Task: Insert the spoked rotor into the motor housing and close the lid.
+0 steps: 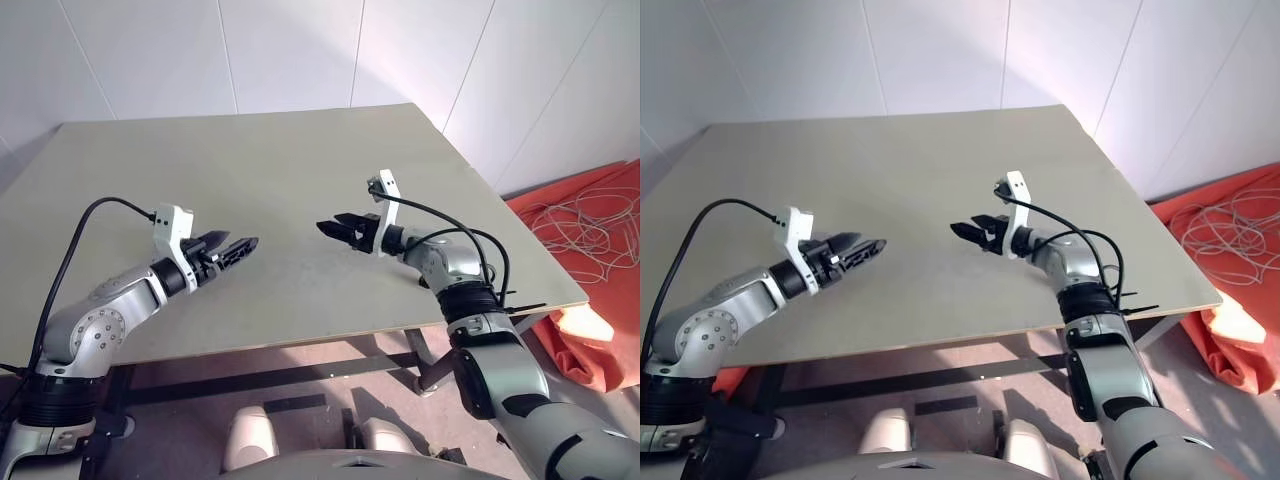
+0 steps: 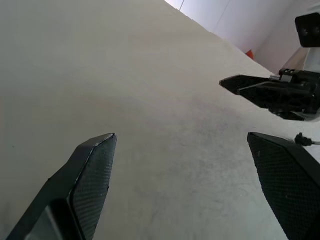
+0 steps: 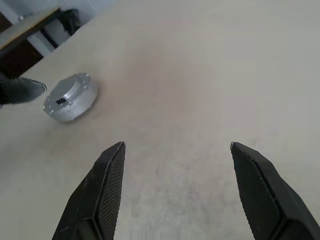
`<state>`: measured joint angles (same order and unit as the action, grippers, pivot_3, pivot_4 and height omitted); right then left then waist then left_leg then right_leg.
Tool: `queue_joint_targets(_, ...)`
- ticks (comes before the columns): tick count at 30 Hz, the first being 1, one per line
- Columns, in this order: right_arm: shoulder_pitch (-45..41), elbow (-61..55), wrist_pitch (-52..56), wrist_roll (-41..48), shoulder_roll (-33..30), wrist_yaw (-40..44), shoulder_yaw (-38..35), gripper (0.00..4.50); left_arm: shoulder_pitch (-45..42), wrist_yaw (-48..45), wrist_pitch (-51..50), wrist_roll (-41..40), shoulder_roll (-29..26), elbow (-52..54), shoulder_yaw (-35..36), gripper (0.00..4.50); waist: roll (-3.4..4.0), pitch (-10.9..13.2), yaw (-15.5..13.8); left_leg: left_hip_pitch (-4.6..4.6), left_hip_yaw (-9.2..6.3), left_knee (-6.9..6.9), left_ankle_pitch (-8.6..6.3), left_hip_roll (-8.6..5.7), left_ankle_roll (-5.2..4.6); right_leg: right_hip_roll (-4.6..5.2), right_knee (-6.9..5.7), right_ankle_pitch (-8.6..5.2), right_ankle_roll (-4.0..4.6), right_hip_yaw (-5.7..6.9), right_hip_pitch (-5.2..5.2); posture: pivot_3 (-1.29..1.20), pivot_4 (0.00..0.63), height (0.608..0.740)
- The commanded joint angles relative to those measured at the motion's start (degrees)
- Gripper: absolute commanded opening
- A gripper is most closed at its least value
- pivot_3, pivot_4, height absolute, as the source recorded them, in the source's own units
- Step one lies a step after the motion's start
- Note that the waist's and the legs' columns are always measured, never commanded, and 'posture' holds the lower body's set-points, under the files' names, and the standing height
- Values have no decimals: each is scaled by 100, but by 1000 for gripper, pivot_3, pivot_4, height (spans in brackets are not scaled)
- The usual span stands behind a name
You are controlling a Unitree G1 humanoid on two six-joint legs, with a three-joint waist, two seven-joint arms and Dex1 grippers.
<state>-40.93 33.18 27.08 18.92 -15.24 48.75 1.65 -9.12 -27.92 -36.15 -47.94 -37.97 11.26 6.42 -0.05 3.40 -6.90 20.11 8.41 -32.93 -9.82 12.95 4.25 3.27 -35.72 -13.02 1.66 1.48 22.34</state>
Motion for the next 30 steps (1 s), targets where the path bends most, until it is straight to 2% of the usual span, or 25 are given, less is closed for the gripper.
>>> queue_joint_targets(1, 37, -243, -595, -265, -211, 320, 156, 3810, 13, -521, 790, 670, -1, -176, 84, 4455, 2, 0, 4, -3, 1, -1, 0, -1, 0, 1, 0, 0, 1, -1, -2, 0, 0, 740)
queue_joint_targets(4, 253, -473, -944, -340, -406, 627, 193, 3810, 121, -683, 1361, 1032, 236, -313, 162, 4455, 1, 0, 8, -5, 4, -6, -1, -2, -1, 3, 0, 0, 1, -3, -6, 0, 0, 740)
queue_joint_targets(8, 510, -1039, -993, -337, -521, 803, 222, 3810, 266, -778, 1628, 1253, 463, -267, 213, 4455, 1, 0, 8, -4, 4, -9, -3, -1, -6, 2, -4, 4, 8, -4, -4, 0, 0, 740)
queue_joint_targets(12, 726, -1339, -1549, -529, -241, 183, 112, 3810, 417, -782, 2030, 1549, 777, -356, 173, 4455, 0, -1, 33, -6, 6, -9, -14, 0, -26, 2, -5, 4, 9, -5, -4, 0, 0, 740)
queue_joint_targets(23, 1577, -2076, -2145, -715, 484, -1066, 45, 3810, 653, -314, 2644, 2021, 1875, -403, 157, 4455, -1, -1, 143, -5, 6, -8, -20, -1, -35, 3, 0, 3, 8, -7, -5, 0, 0, 740)
queue_joint_targets(26, 1697, -2152, -2144, -694, 505, -1161, 64, 3810, 702, -477, 2782, 2081, 1962, -653, 141, 4455, 0, -1, 148, -6, 6, -7, -20, 0, -35, 2, 1, -3, -2, -7, -4, 0, 0, 740)
queue_joint_targets(30, 1725, -2177, -2007, -662, 424, -1060, 131, 3810, 652, -898, 3216, 2226, 1949, -1484, 137, 4455, 1, -1, 152, -7, 6, -6, -21, -2, -36, 2, 2, -15, -24, -9, -4, 0, 0, 740)
